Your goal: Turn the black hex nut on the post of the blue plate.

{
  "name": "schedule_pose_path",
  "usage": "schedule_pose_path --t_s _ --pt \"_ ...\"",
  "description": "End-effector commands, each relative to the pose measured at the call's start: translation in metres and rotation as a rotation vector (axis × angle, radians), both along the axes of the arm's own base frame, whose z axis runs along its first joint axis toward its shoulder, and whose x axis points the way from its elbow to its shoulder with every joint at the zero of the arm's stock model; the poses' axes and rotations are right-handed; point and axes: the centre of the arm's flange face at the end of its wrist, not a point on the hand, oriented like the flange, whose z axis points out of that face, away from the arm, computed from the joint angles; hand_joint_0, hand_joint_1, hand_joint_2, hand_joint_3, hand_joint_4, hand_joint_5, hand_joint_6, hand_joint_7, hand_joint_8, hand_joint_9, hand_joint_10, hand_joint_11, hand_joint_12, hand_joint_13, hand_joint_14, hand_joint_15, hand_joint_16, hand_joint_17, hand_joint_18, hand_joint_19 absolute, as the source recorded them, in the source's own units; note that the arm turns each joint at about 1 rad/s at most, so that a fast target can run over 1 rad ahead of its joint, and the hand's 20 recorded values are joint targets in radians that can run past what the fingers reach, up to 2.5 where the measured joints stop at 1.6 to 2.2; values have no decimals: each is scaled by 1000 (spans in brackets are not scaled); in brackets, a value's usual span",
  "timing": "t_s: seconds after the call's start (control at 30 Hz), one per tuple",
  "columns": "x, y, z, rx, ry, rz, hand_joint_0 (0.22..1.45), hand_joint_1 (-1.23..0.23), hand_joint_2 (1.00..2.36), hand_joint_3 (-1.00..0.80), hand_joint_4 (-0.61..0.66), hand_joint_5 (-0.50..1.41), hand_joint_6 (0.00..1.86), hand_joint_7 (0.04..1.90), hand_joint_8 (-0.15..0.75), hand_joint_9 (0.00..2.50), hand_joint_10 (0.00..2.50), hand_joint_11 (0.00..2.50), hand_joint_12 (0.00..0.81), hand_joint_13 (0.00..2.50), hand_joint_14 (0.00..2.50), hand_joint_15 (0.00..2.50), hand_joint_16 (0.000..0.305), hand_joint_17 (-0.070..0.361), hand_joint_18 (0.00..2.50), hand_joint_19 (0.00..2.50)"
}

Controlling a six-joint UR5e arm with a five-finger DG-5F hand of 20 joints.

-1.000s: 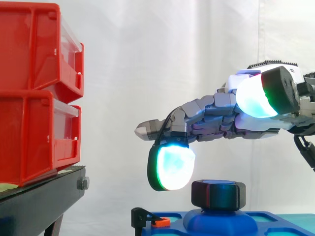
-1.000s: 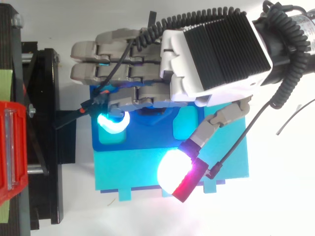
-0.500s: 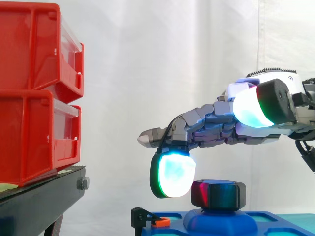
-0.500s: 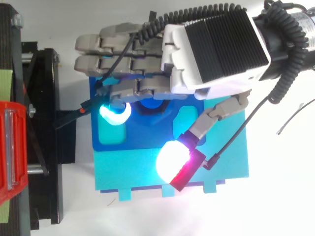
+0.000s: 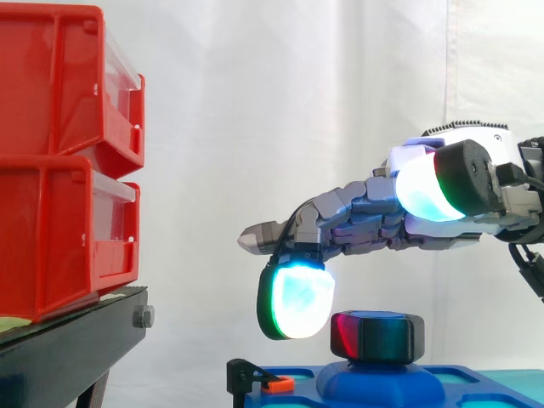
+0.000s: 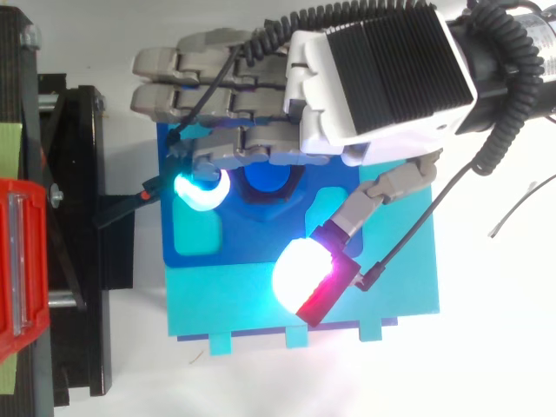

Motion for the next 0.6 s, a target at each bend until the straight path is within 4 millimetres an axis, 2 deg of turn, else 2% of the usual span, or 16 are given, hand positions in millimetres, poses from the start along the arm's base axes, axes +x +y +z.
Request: schedule_pose_path --t_s 0.0,0.4,0.47,0.5,0.57 --pt "1 1 0 -3 -6 1 451 -130 1000 -500 336 -205 504 963 296 94 0 0 386 0 0 19 56 125 0 291" --pt "4 4 2 -12 -31 3 451 -130 1000 -500 337 -205 504 963 297 94 0 0 387 0 0 28 56 126 0 291" --pt "5 5 -7 -9 -20 6 451 -130 1000 -500 336 -205 504 967 296 95 0 0 385 0 0 24 56 126 0 291" --pt "7 4 -19 -7 -9 5 451 -130 1000 -500 333 -205 503 963 296 96 0 0 386 0 0 24 56 126 0 291" --pt "8 5 -21 -1 -10 7 452 -130 1000 -500 335 -205 504 963 296 95 0 0 386 0 0 23 56 125 0 290"
